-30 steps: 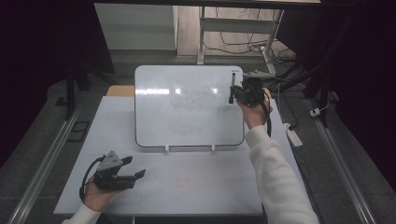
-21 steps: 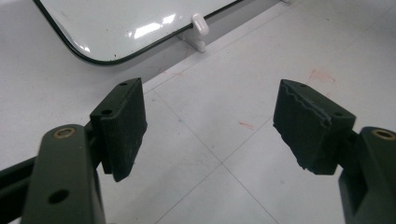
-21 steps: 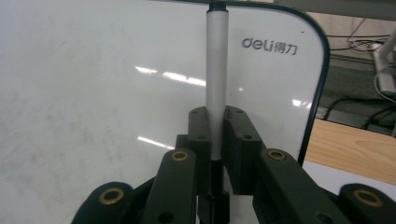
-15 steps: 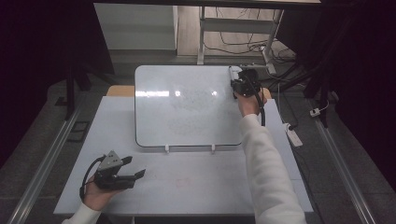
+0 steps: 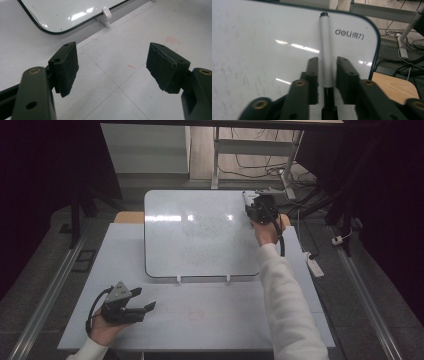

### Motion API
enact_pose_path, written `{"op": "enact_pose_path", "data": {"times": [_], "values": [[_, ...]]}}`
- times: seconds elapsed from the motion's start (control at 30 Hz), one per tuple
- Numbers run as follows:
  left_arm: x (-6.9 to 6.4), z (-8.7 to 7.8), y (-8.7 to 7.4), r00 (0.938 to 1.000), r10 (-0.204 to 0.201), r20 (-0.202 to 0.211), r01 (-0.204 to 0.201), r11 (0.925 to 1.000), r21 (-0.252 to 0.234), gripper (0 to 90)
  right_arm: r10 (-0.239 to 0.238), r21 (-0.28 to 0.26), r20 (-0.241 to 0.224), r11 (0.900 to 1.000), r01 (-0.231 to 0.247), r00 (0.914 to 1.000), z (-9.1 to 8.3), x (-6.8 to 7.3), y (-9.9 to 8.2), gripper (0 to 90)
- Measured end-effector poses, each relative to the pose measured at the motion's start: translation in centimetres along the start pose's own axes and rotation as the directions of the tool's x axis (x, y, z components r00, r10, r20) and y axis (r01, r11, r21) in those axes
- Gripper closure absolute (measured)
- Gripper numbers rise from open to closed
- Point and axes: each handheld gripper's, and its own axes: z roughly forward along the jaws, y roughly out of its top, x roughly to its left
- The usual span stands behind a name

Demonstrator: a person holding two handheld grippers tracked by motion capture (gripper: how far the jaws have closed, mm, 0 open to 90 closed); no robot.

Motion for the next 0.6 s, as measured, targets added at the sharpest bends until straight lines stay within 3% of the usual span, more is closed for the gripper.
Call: {"op": "enact_pose_path", "data": {"times": [0.1, 0.27, 0.4, 0.6], "values": [[0.1, 0.0, 0.0, 1.0, -0.004, -0.002, 0.003, 1.0, -0.005, 26.4, -0.011, -0.04, -0.029, 0.9992, 0.009, 0.9995, -0.8, -0.1, -0.1, 58.1], [0.5, -0.1, -0.2, 0.9999, -0.014, -0.006, 0.014, 0.9999, -0.009, 26.5, -0.058, -0.096, -0.112, 0.9943, 0.047, 0.9921, -2.9, -0.1, -1.5, 52.7], [0.6, 0.0, -0.2, 0.9998, -0.018, -0.009, 0.018, 0.9998, -0.008, 26.5, -0.091, -0.14, -0.201, 0.988, 0.064, 0.9754, -4.8, -0.2, -3.4, 49.9], [0.6, 0.1, -0.2, 0.9998, -0.02, -0.01, 0.02, 0.9998, -0.006, 26.5, -0.12, -0.166, -0.256, 0.9829, 0.079, 0.9592, -7.6, -0.6, -6.9, 48.7]]}}
